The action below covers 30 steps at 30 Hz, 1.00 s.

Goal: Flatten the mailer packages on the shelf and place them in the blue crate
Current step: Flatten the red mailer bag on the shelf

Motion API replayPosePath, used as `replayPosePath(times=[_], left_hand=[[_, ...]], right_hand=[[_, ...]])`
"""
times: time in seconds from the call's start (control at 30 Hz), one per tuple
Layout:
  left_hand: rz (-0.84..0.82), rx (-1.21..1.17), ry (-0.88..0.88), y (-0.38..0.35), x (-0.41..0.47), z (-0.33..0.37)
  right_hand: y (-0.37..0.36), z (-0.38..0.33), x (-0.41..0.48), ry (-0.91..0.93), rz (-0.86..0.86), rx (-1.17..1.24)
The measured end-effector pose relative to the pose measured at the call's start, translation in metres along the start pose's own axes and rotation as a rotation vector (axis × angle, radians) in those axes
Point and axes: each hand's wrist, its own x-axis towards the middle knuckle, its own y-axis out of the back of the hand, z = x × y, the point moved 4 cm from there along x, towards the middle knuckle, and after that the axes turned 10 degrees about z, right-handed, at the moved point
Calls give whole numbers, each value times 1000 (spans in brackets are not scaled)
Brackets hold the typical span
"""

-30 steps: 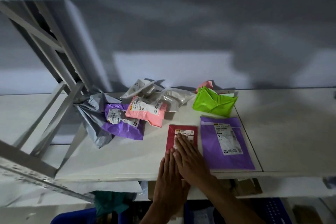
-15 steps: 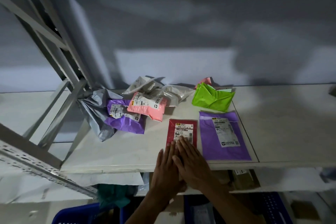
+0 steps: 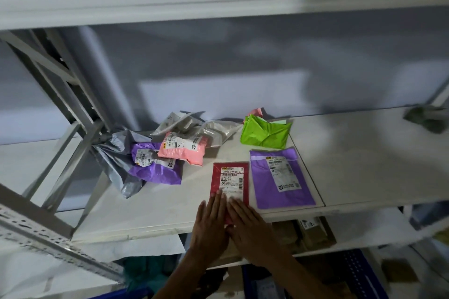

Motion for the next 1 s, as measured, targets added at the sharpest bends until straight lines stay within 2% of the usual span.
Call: replayPosePath(times=[0.13,0.27,0.33,0.53,0.63,0.9,1.0], left_hand=[[59,15,50,-2,-8,-5],[122,21,38,-3,-21,0],[133,5,27,-6,-25,7],[10,-29,13,-3,-32,38],[66,-108,55,-6,-31,26],[111,-132,14,-14,-28,5],[136,-118,22,-6,-29,11]], right_hand=[[19,-7,-10,-135,20,149],[33,-4,-20,-458,120,348],[38,-5,-12,-560,164,425],[40,-2,5,-592,107,422],[41,7,7,-596,102,410],[72,86,10,-718,309,317],[74,111,10,-789,281,225]])
